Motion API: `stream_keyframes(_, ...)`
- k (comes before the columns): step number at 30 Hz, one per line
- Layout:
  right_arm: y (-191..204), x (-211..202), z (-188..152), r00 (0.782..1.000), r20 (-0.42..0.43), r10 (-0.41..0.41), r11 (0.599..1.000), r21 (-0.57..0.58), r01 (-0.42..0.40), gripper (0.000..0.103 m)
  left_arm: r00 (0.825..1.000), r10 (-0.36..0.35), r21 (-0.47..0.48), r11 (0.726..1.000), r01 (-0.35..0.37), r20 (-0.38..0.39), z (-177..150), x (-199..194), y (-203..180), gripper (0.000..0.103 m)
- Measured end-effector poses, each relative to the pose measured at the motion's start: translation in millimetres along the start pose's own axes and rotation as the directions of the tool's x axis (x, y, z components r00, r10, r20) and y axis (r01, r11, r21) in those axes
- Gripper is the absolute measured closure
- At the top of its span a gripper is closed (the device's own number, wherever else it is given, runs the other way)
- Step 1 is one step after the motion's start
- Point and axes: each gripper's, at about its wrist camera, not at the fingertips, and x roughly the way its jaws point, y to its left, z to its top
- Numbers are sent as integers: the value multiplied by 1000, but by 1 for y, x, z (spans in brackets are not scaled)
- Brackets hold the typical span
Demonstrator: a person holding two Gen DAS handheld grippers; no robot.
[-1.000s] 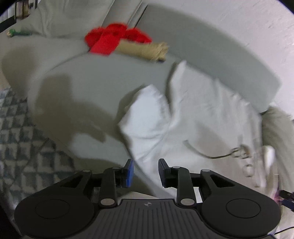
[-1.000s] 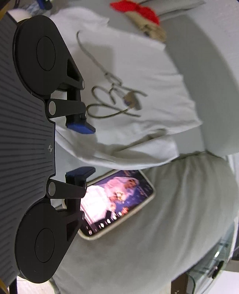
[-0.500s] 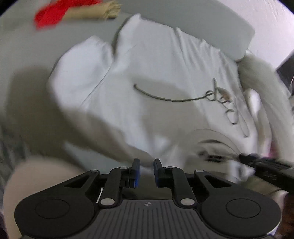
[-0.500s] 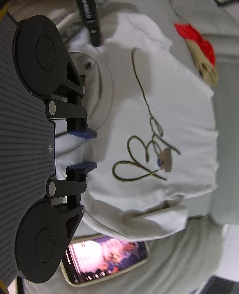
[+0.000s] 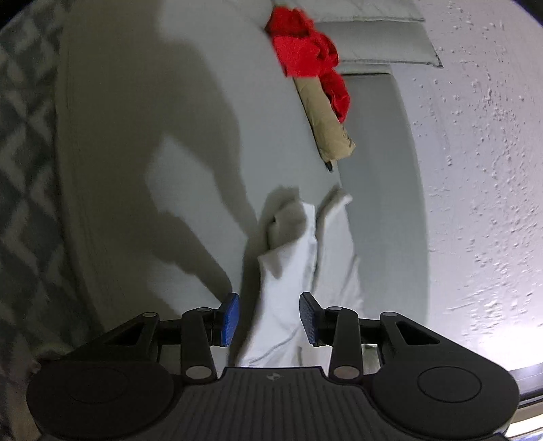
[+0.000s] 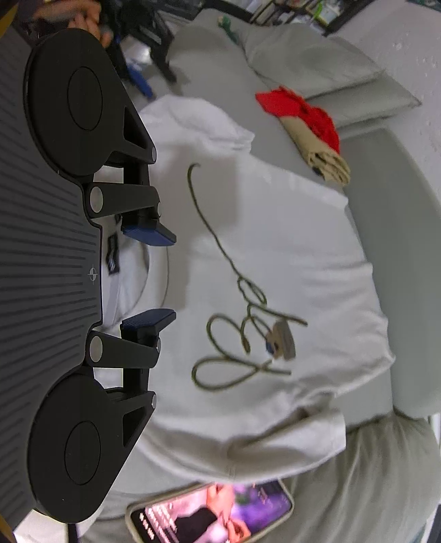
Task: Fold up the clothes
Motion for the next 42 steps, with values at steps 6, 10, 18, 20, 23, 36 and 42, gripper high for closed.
stream_keyframes(6,6,25,5,1000,18,-12,1000,-20,12,55,988,-154,-72,986,153,-8,5,39,2,58)
stream_keyframes(10,3,45,2,998,-19,-55,998,-12,55,55,977,-210,-180,961,210,19,21,58,7,55)
stream_keyframes(18,4,49,-3,997,-20,-72,995,-72,70,55,939,-242,16,969,246,246,39,24,-6,64)
stream_keyframes(20,3,49,-4,997,-20,-69,995,-70,67,55,949,-228,6,973,233,219,41,28,-4,63)
stream_keyframes(23,2,49,-3,998,-21,-67,996,-63,66,55,970,-184,-19,982,189,156,44,40,-1,62)
stream_keyframes(36,7,52,-4,996,-17,-89,992,-94,87,53,948,127,199,961,-190,292,53,37,-30,103)
stream_keyframes(42,14,50,0,995,-25,-93,989,-120,90,42,938,190,190,949,-251,289,53,20,-40,92)
